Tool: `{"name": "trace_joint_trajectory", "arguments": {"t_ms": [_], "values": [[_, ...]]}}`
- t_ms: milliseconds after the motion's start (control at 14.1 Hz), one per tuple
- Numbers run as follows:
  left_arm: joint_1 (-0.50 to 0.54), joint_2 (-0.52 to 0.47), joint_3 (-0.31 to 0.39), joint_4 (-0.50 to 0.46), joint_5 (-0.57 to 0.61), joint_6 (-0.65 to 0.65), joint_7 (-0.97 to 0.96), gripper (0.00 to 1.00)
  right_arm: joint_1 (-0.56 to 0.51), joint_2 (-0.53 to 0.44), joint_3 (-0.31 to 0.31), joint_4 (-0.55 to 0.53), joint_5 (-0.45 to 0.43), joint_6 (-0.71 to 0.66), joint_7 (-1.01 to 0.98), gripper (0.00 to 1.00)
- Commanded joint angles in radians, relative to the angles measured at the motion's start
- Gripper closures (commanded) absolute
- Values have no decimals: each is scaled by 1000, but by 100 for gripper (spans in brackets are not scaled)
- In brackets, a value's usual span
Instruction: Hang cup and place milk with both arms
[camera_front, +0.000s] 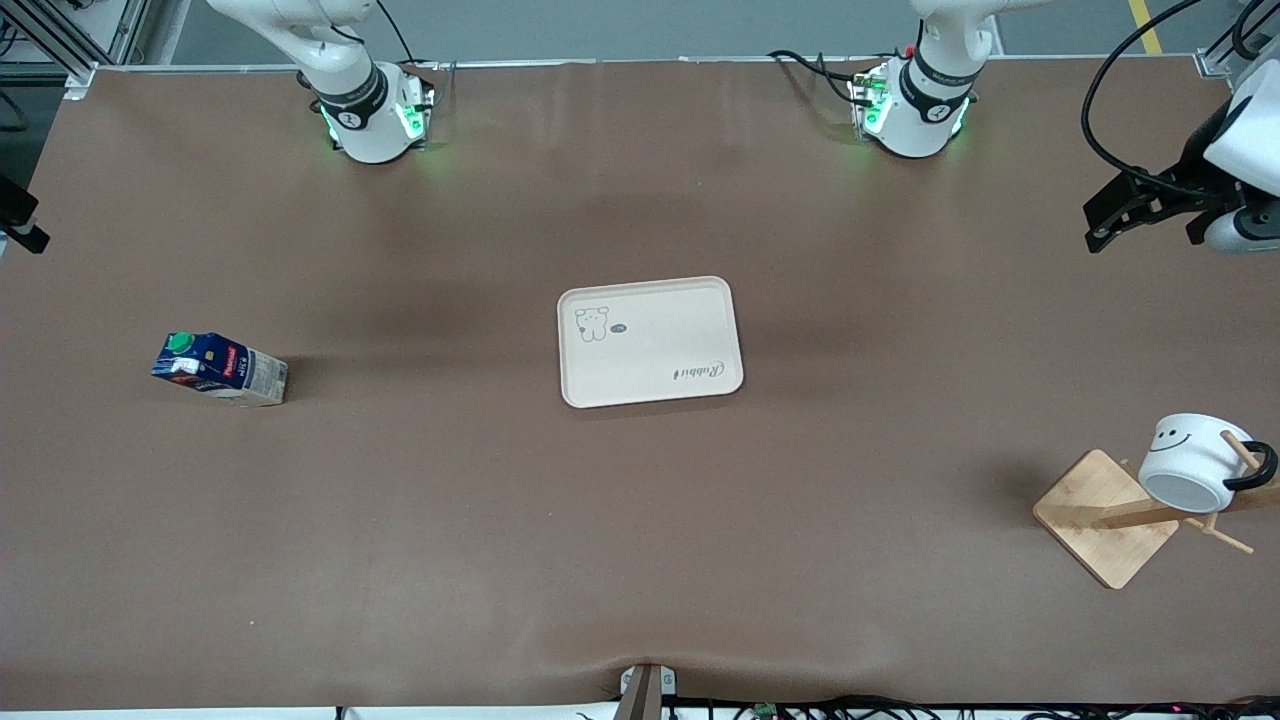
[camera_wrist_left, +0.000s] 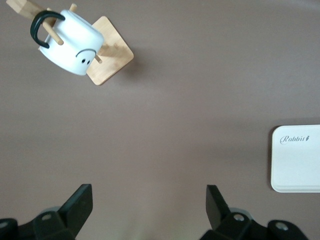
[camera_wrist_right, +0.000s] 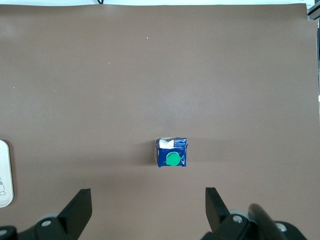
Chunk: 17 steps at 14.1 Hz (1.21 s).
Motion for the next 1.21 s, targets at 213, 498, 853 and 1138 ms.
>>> {"name": "trace_joint_trajectory", "arguments": {"t_ms": [213,498,853,1138], "values": [[11,-143,-8,-180,-20,91,-23,0,-12,10,-1,16,-11,-17,8,0],[52,-142,5,-154,-72,91,-3,0,-14,10,-1,16,-11,-18,10,0],[48,-108,-1,-93,-71,79,-8,0,-9,12,-1,13,-9,-20,8,0],[45,-84,-1,-84,-66,71,-11,0,-2,41,2,15,-11,-34,2,0]]}}
